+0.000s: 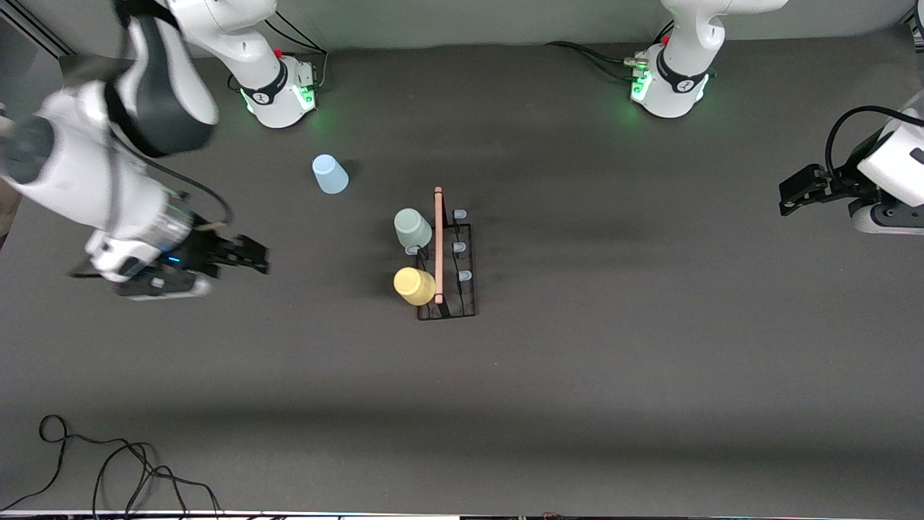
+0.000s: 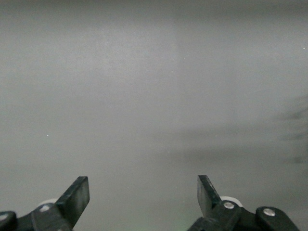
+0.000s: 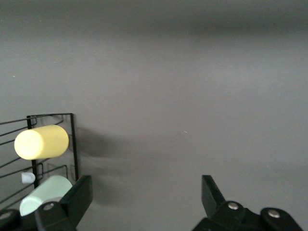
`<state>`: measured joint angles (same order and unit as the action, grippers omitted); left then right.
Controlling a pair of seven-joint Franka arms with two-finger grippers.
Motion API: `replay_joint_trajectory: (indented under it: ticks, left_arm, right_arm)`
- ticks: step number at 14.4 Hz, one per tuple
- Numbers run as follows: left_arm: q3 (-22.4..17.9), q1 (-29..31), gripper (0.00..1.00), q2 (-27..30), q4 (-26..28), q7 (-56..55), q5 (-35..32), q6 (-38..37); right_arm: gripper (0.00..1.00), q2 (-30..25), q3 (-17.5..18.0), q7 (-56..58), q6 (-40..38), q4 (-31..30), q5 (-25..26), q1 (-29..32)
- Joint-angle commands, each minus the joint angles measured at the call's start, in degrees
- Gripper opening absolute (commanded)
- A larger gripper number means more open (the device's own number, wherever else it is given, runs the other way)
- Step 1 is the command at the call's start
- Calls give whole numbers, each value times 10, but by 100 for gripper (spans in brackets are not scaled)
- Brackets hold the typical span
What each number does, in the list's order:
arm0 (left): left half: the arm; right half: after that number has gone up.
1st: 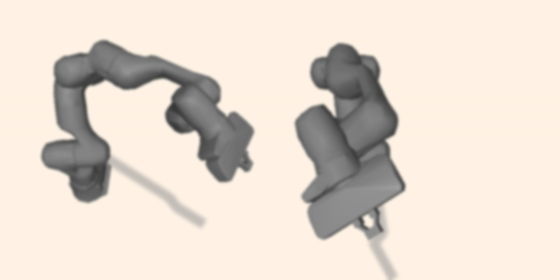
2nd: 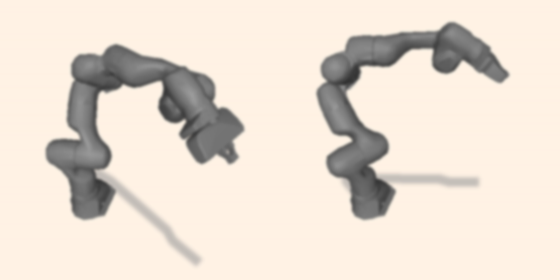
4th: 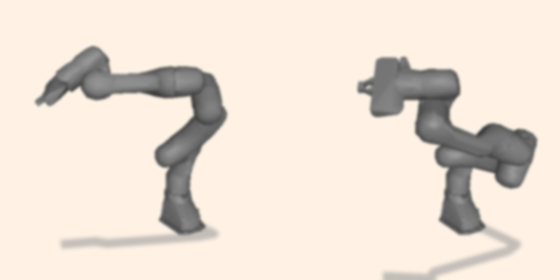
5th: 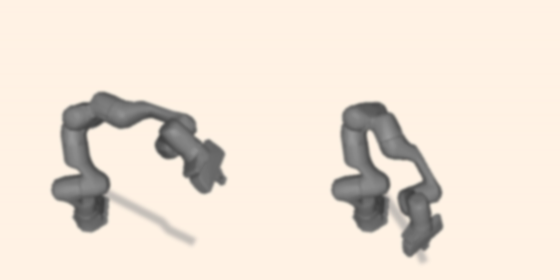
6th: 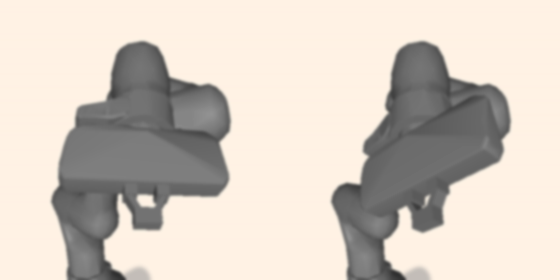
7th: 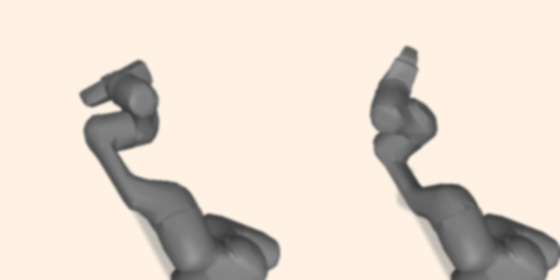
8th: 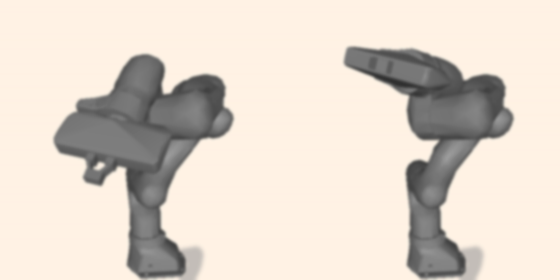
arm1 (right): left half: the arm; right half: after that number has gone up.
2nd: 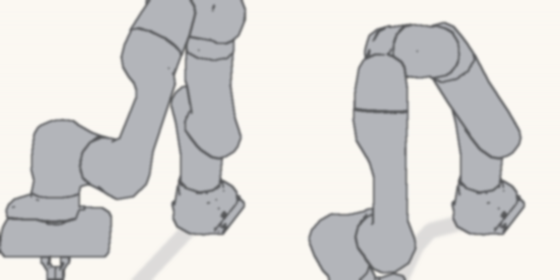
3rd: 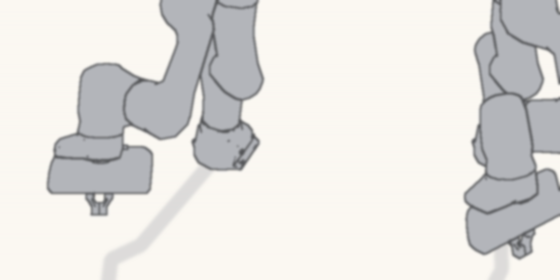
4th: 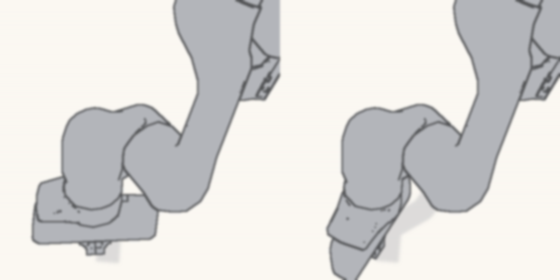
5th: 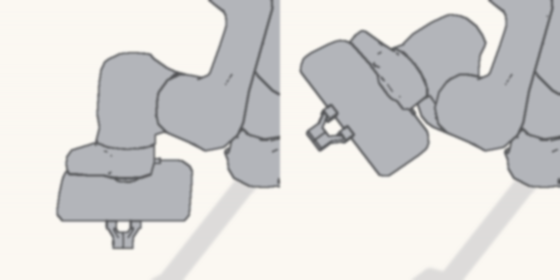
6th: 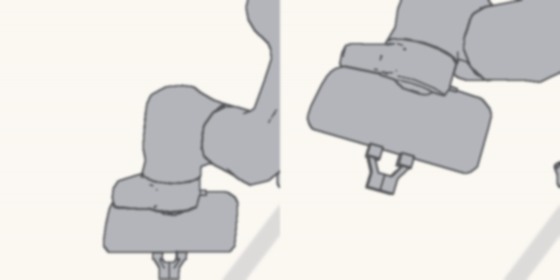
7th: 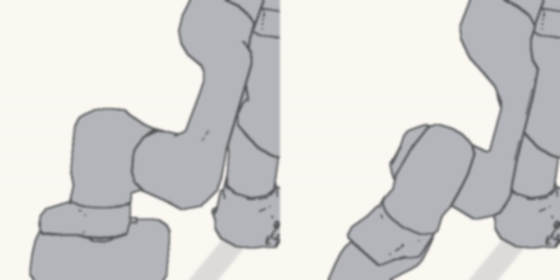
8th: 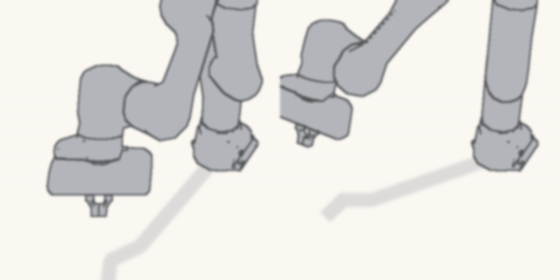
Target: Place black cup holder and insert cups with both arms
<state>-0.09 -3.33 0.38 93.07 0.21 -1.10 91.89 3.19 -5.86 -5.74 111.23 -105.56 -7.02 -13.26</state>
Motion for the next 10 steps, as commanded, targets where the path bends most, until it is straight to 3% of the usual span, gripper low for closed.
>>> replay_joint_trajectory:
  ticks: [1,6,10]
  left_arm:
    - [2,0,100,-4,-13,7,-7,-14]
    - [0,2,100,-3,-14,7,-7,-12]
    - [0,2,100,-3,-14,7,-7,-10]
  right_arm:
    - [100,-41,-1,66,-39,-17,6,54]
    - [100,-27,6,65,-193,124,53,111]
    - [100,-27,9,22,-221,178,82,121]
